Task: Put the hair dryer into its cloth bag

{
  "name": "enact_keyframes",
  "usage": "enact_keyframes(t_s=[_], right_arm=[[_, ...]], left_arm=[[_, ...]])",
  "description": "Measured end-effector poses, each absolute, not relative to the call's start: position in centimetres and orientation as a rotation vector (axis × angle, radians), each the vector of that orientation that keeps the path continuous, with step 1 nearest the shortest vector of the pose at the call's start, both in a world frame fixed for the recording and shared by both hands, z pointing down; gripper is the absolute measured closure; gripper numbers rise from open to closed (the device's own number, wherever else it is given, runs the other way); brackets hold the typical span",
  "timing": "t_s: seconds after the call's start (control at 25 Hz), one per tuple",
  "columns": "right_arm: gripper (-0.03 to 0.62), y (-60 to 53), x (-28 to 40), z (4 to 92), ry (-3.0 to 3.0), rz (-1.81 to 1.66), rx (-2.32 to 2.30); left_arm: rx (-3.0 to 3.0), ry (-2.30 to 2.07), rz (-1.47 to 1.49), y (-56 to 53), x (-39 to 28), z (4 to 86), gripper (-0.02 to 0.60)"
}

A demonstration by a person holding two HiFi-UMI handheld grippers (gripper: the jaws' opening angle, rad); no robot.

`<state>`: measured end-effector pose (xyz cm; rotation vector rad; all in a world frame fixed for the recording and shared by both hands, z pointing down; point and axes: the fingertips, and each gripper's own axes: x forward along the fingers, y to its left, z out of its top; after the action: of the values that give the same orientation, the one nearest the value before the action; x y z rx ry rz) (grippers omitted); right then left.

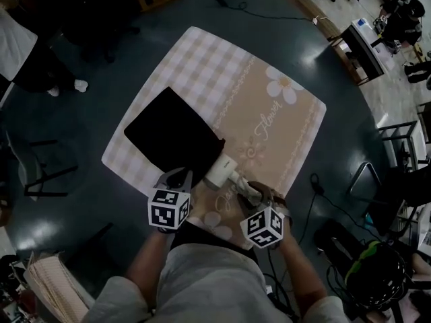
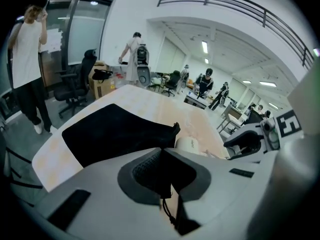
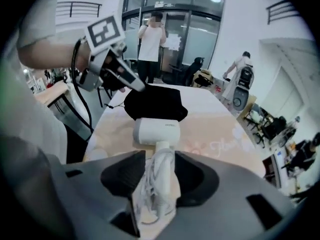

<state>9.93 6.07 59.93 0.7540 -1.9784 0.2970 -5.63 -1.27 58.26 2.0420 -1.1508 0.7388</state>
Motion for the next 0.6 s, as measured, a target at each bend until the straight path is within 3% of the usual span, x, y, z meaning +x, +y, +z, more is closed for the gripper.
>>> enact_keyframes(t_s=[0.08, 0.16, 0.6], right_arm=[[0.369, 6.7, 11.3, 59.4, -2.04, 0.425, 0.698], [0.281, 7.7, 12.1, 60.1, -2.061, 0.499, 0.587], [0.266, 8.7, 11.2, 67.9, -1.909, 0.6, 0.43]], left_arm=[[2.048, -1.145, 0.747, -1.1, -5.7, 58.3, 0.563], [2.047, -1.142, 0.751, -0.8, -5.8, 58.4, 0.563], [2.039, -1.116, 0.766, 0.2, -5.3, 59.0, 0.563]])
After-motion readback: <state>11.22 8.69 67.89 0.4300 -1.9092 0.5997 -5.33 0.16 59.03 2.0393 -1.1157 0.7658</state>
